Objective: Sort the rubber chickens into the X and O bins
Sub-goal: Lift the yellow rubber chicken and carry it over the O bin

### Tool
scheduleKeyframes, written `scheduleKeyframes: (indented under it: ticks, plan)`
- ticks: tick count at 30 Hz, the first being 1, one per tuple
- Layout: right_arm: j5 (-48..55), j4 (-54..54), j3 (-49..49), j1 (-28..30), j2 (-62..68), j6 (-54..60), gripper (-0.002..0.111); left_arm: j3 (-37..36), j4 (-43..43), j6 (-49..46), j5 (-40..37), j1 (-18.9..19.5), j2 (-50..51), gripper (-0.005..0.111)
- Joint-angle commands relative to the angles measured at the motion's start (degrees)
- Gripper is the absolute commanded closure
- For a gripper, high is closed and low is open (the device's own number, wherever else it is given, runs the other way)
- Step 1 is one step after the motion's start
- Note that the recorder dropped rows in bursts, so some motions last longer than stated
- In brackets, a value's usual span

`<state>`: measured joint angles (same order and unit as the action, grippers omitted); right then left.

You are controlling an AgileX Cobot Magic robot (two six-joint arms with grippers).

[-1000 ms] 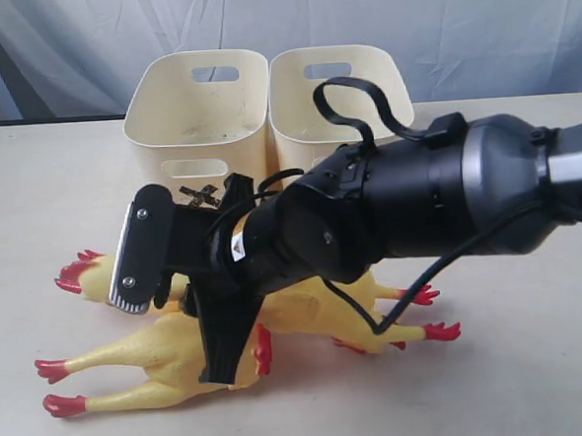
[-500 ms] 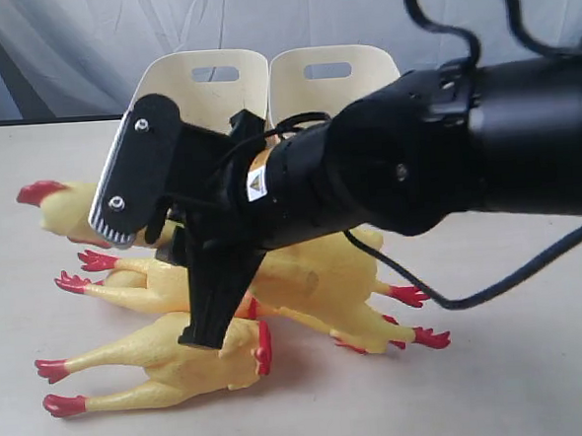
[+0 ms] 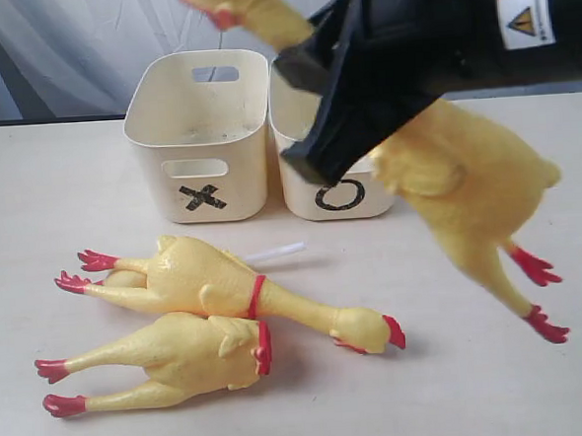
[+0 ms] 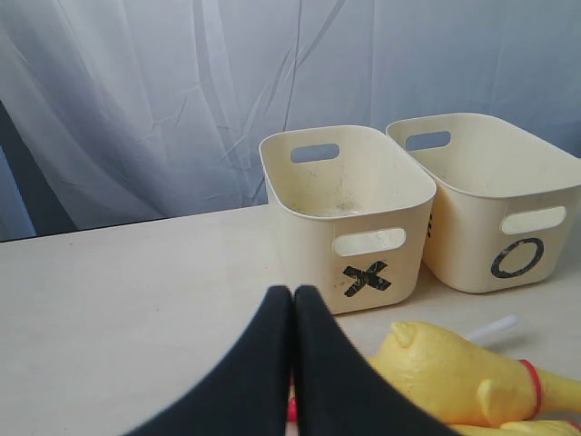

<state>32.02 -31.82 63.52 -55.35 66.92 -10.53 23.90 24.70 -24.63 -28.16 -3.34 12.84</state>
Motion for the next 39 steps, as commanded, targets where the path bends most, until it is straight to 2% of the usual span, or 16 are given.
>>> scheduleKeyframes:
  ticks: [1,4,12,17,21,26,31,33,39]
  plan:
    - [9.18,-22.07,0.14,0.05,-4.17,-24.02,0.109,0.41,0.10,0.01,-0.01,-0.19,0.18,0.107]
    - [11.83,-31.52,0.14,0.05,-6.16,-32.67,0.109,0.41,0.10,0.01,-0.01,-0.19,0.18,0.107]
    - [19.68,-46.94,0.14,0.05,-7.35,-52.48,0.109,0.41,0.10,0.01,-0.01,-0.19,0.18,0.107]
    - [19.64,-55.10,0.14,1.29,-7.14,-61.04,0.109,0.41,0.10,0.01,-0.01,-0.19,0.18,0.107]
    - [16.50,-56.42,0.14,7.80,-6.74,-66.34,0.109,0.41,0.10,0.01,-0.01,-0.19,0.18,0.107]
    - [5.57,-57.91,0.14,16.52,-5.09,-73.75,0.109,0.41,0.10,0.01,-0.01,-0.19,0.18,0.107]
    - [-4.16,-67.75,0.25,24.98,-0.40,-88.03,0.109,0.41,0.10,0.01,-0.01,-0.19,0.18,0.107]
    - [-4.85,-68.13,0.71,27.12,1.86,-94.48,0.109,0.41,0.10,0.01,-0.01,-0.19,0.18,0.107]
    - [-8.83,-68.13,6.07,32.75,10.98,-103.72,0.109,0.41,0.30,0.01,-0.01,-0.19,0.18,0.107]
